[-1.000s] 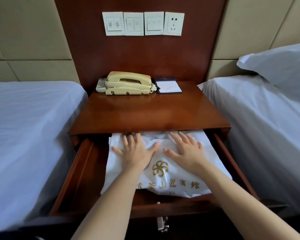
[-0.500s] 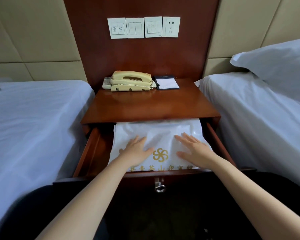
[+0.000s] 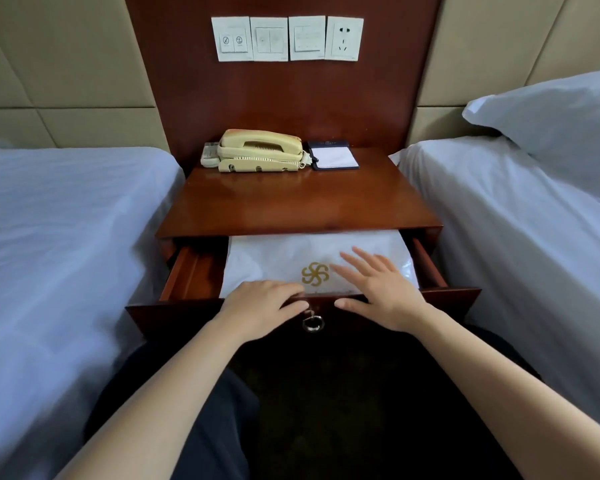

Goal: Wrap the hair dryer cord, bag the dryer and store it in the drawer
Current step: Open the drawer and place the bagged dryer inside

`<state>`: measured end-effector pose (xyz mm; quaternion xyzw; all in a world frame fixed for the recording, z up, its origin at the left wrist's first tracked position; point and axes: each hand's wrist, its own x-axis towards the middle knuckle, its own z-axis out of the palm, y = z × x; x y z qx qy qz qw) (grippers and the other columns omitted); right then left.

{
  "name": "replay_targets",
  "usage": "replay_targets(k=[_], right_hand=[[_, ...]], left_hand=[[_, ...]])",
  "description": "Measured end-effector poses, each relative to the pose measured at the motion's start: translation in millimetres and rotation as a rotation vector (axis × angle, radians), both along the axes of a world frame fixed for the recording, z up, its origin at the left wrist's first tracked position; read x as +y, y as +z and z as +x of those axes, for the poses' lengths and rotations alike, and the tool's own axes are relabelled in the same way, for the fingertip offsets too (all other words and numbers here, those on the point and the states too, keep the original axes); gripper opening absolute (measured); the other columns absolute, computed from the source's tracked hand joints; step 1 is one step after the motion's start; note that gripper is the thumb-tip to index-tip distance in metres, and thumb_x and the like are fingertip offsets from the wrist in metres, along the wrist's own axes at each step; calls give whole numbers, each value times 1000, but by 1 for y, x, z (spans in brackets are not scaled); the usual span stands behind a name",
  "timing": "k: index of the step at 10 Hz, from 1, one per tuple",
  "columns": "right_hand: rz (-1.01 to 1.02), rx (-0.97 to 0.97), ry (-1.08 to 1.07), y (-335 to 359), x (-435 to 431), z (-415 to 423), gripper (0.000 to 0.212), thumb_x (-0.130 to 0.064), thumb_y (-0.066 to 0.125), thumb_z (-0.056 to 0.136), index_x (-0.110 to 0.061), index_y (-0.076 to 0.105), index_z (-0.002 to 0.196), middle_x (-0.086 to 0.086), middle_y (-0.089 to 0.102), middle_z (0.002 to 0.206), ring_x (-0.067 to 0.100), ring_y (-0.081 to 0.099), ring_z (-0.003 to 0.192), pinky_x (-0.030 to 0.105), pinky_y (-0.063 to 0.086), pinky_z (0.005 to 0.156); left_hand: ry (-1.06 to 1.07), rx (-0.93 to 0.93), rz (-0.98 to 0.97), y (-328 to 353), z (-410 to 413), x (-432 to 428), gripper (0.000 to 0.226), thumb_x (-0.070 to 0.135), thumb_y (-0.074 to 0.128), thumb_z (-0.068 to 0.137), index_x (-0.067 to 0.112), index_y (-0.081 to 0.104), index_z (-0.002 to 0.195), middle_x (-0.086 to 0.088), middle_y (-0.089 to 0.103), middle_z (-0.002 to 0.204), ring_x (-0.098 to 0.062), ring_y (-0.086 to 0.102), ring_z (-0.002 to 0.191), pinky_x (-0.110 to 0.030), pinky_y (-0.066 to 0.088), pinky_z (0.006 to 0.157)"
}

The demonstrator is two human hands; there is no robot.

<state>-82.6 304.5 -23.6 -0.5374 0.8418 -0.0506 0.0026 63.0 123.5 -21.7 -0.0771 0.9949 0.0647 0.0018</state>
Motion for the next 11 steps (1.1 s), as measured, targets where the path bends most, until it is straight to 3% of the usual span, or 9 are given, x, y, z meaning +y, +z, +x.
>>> replay_targets(k=[2, 3, 4, 6, 7, 8, 9, 10, 11], right_hand=[[-82, 155, -110, -4, -37, -39, 102, -82, 10, 70, -19, 5, 150, 10, 3, 160, 24, -5, 147, 39, -3, 117], [-82, 189, -150, -6, -55, -59, 112, -86, 0, 65, -14, 11, 150, 13, 14, 158, 27, 8, 147, 41, 2, 118], [-89, 192, -154, -9, -69, -78, 113, -88, -2, 65, -15, 24, 147, 9, 25, 156, 26, 20, 145, 42, 13, 118], [-265, 224, -163, -10, -90, -97, 79, -78, 38, 70, -20, 60, 117, 2, 61, 131, 27, 54, 125, 43, 45, 98], [-282, 212, -149, -9, -92, -99, 73, -76, 44, 68, -20, 63, 111, -1, 64, 126, 27, 57, 122, 43, 48, 95], [-279, 133, -125, -2, -92, -101, 69, -70, 59, 68, -21, 61, 117, -3, 60, 132, 24, 51, 128, 40, 43, 100], [-229, 54, -86, 17, -94, -109, 51, -63, 50, 82, -23, 62, 112, -4, 64, 121, 22, 55, 118, 38, 48, 91], [-183, -25, -75, 41, -109, -133, 41, -51, 37, 93, -18, 60, 86, -3, 63, 89, 23, 58, 90, 35, 46, 70], [-121, -119, -111, 62, -135, -168, 30, -39, 43, 95, -18, 58, 80, -3, 61, 83, 20, 57, 81, 30, 44, 68]], left_hand=[[73, 249, -287, -10, -47, -31, 85, 67, 19, 82, 13, 32, 146, -7, 33, 154, -23, 30, 143, -46, 21, 114], [106, 174, -336, -12, -69, -45, 97, 72, 2, 77, 11, 11, 152, -6, 15, 161, -19, 8, 149, -48, 4, 117], [110, 165, -345, -12, -88, -61, 96, 72, 3, 78, 13, 24, 150, -4, 28, 157, -18, 21, 146, -49, 7, 117], [165, 376, -305, -22, -113, -73, 69, 62, 37, 83, 15, 58, 129, -2, 61, 133, -21, 56, 125, -40, 46, 98], [158, 404, -283, -23, -117, -73, 65, 58, 62, 76, 16, 62, 125, -2, 64, 128, -22, 59, 121, -39, 49, 95], [153, 342, -213, -10, -113, -67, 66, 58, 53, 84, 21, 48, 138, 2, 49, 145, -17, 42, 136, -35, 38, 107], [164, 231, -71, 17, -120, -72, 53, 57, 36, 93, 28, 52, 134, 7, 51, 143, -18, 44, 134, -35, 40, 101], [110, 111, -16, 52, -142, -94, 48, 53, 33, 95, 21, 68, 96, 2, 68, 96, -25, 62, 94, -36, 48, 78], [87, -112, 185, 80, -184, -124, 42, 49, 39, 95, 19, 68, 99, -1, 66, 97, -20, 61, 92, -36, 48, 82]])
